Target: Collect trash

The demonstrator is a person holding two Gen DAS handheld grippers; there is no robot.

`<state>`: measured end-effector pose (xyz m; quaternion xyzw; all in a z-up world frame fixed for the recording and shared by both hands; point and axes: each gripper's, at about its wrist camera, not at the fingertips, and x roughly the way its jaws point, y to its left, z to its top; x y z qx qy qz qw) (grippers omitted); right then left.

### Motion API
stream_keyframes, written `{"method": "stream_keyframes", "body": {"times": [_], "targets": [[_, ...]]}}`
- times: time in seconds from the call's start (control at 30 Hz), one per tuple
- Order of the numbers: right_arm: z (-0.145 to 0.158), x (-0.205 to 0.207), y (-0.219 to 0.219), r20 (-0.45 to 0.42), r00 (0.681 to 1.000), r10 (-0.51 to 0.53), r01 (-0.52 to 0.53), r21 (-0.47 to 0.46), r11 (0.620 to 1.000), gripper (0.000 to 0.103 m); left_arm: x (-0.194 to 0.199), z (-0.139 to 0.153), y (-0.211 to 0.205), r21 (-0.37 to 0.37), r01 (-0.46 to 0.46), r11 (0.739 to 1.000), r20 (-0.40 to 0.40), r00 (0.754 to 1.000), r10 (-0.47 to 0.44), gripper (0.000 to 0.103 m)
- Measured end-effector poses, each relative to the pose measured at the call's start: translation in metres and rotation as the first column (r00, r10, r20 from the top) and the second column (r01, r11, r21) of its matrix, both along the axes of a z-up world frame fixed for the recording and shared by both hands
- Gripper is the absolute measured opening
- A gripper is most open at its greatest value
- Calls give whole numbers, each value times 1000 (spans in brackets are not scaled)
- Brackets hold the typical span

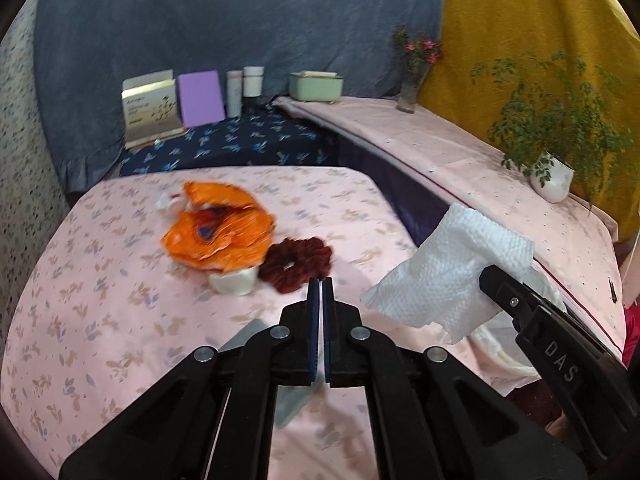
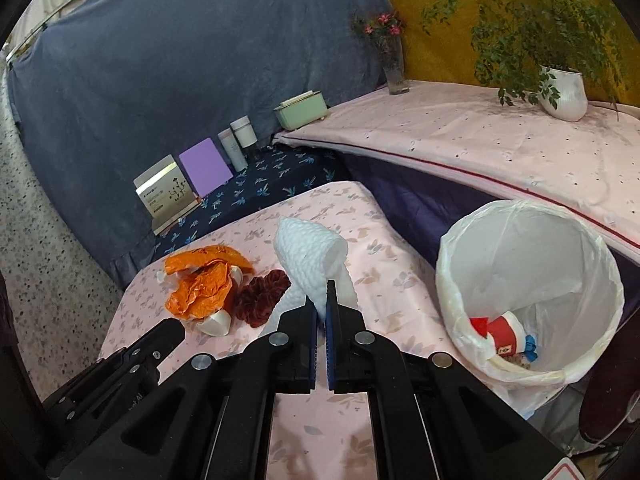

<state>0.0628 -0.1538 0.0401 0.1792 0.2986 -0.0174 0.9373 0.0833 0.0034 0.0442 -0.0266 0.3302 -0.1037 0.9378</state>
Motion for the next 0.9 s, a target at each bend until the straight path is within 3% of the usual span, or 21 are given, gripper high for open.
{"method": "stream_keyframes", "body": {"times": [0.33, 0.47, 0.5, 0.57, 0.6, 0.63, 0.9], "targets": [[10, -28, -69, 37, 993, -108, 108, 15, 994, 4, -1, 17, -51, 18, 82, 996, 37, 996, -83, 0], [5, -35, -85, 29, 991, -133, 132, 33, 991, 4, 1, 11, -47, 5, 47, 999, 5, 999, -47, 2], [3, -36, -87, 25, 990, -135, 135, 35, 990, 4, 3, 4, -42, 0, 29, 1000, -21, 999, -29, 7], [-2, -38, -89, 17, 991, -136, 135, 44, 990, 4, 4, -11, -34, 12, 1, 1000, -71, 997, 0, 41], [-5, -38, -89, 11, 991, -134, 133, 50, 990, 4, 4, -21, -27, 20, -27, 999, -91, 995, 28, 70], [-8, -38, -89, 7, 992, -130, 129, 54, 990, 4, 3, -29, -21, 25, -57, 998, -99, 993, 59, 79], [-26, -25, -60, -27, 998, -61, 63, 66, 996, 4, 10, -100, 21, 83, -167, 982, -280, 942, 184, 79]]}}
